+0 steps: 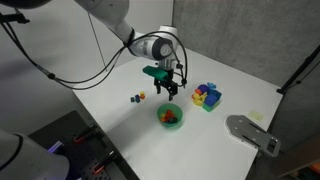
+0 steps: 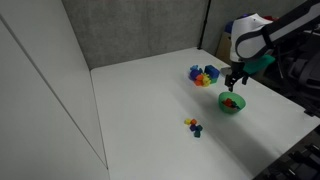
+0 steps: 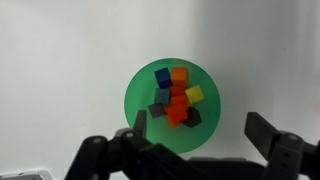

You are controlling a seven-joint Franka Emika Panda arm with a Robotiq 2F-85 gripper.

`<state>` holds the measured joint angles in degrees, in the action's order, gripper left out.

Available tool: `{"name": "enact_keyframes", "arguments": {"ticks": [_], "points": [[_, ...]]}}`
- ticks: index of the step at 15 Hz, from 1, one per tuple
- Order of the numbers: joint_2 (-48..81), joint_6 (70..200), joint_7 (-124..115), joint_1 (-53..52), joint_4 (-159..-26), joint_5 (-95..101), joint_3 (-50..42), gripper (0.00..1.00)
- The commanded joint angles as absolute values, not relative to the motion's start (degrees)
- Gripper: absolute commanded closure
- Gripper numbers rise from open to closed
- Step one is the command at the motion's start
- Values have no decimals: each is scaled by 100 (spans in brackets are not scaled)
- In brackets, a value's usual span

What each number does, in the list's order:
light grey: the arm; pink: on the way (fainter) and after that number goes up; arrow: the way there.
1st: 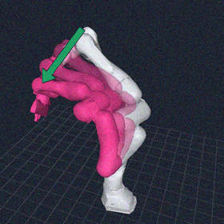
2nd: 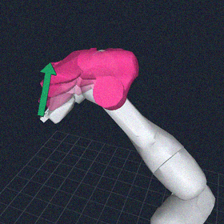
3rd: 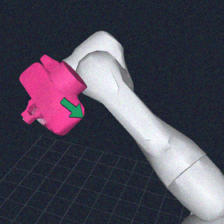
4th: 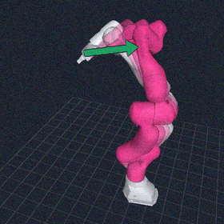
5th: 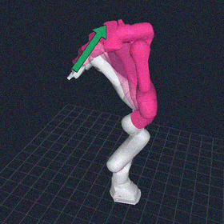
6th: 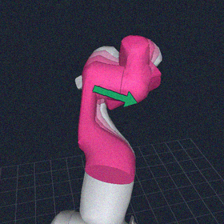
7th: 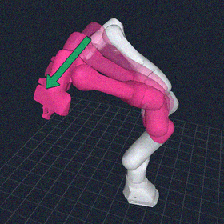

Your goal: Put the small orange block in the green bowl

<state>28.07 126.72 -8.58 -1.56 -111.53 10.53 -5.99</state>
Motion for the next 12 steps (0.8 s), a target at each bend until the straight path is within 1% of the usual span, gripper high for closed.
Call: {"name": "enact_keyframes", "arguments": {"ticks": [1, 6, 9, 12], "points": [[1936, 12449, -626, -35, -11727, 673, -366, 0], [1122, 11999, -411, -59, -11960, 137, -192, 0], [678, 11500, -582, -140, -11869, 319, -171, 0], [189, 11415, -623, -154, -11897, 404, -113, 0]]}}
